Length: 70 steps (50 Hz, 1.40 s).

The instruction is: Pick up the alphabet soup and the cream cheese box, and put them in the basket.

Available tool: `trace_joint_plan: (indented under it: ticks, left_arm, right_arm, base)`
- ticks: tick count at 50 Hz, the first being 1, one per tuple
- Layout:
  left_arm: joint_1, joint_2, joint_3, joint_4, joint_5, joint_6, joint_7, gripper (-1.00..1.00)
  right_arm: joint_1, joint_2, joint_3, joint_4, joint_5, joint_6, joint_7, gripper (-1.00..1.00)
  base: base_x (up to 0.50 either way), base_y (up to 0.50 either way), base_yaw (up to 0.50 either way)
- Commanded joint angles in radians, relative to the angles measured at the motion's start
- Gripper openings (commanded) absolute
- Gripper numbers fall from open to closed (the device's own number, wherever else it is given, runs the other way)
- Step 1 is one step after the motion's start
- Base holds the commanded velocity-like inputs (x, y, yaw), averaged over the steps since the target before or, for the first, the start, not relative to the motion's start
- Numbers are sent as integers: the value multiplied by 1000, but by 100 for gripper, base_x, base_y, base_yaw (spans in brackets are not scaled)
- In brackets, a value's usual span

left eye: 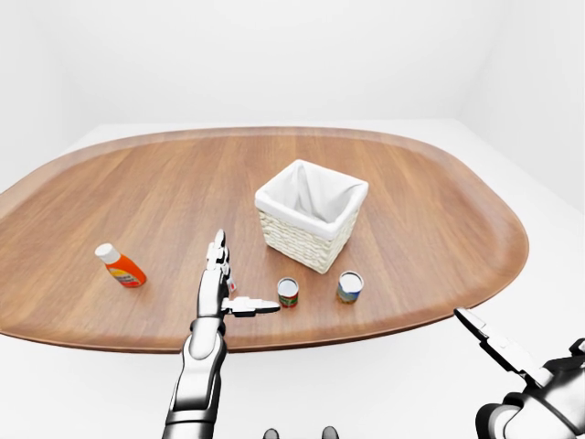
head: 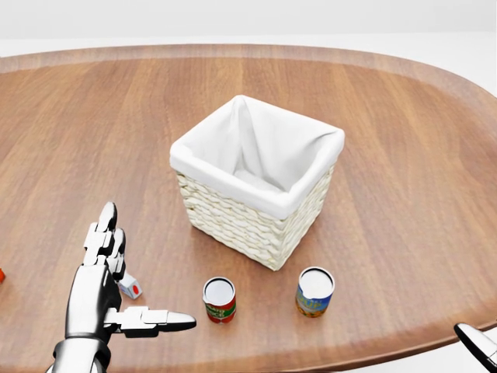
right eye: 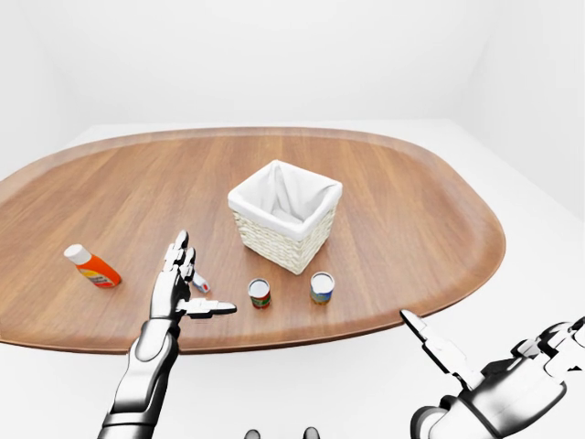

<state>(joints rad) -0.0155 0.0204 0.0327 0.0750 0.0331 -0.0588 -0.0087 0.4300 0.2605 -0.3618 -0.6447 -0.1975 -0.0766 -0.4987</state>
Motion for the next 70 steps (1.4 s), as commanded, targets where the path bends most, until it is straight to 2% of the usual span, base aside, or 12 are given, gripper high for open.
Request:
trace_joint_plan:
  ticks: [1, 15, 20, 28, 30, 31, 42, 45, 49, 63, 67, 70]
  left_arm:
    - [-3, 1, 0, 9, -1, -5, 0, 100]
    - [0, 0, 1, 0, -3, -4, 0, 100]
    - [1, 0, 6, -13, -13, 10, 1, 100]
    - [-15, 1, 26, 6, -11, 0, 44, 100]
    - [-14, 5, 39, -15, -49, 31, 34, 100]
    - [-22, 7, 40, 7, -48, 15, 35, 100]
    - [-23, 10, 31, 15, -25, 2, 55, 100]
    - [-19, 10, 35, -5, -33, 18, 55, 100]
    - [-25, 10, 38, 12, -26, 7, 66, 100]
    - [-24, 11, 35, 4, -26, 22, 69, 100]
    - [-31, 12, 37, 31, -30, 2, 64, 100]
    - [-22, 12, 40, -1, -36, 23, 64, 100]
  right_arm:
    - [4, 2, 3, 1, -9, -11, -1, 100]
    - [5, 2, 6, 7, -20, -11, -5, 100]
    - [6, 1, 7, 12, -22, -11, -8, 100]
    - [7, 2, 8, 7, -22, -11, -9, 100]
    - [9, 2, 11, 7, -25, -11, -8, 100]
    - [8, 1, 10, 12, -25, -11, -9, 100]
    - [7, 2, 8, 3, -24, -11, -8, 100]
    - [7, 2, 8, 1, -24, -11, -9, 100]
    - [4, -1, 7, 16, -26, -11, -13, 100]
    - [-1, 1, -1, 12, -27, -11, -19, 100]
    - [1, 3, 1, 4, -30, -11, -20, 100]
    - [-1, 0, -1, 16, -32, -11, -25, 100]
  base:
    - [28, 0, 0]
    - [28, 0, 0]
    - [29, 0, 0]
    - [28, 0, 0]
    - [28, 0, 0]
    - [28, 0, 0]
    - [27, 0, 0]
    - [27, 0, 0]
    - [27, 0, 0]
    - [21, 1, 0]
    - [14, 1, 0]
    - [12, 1, 0]
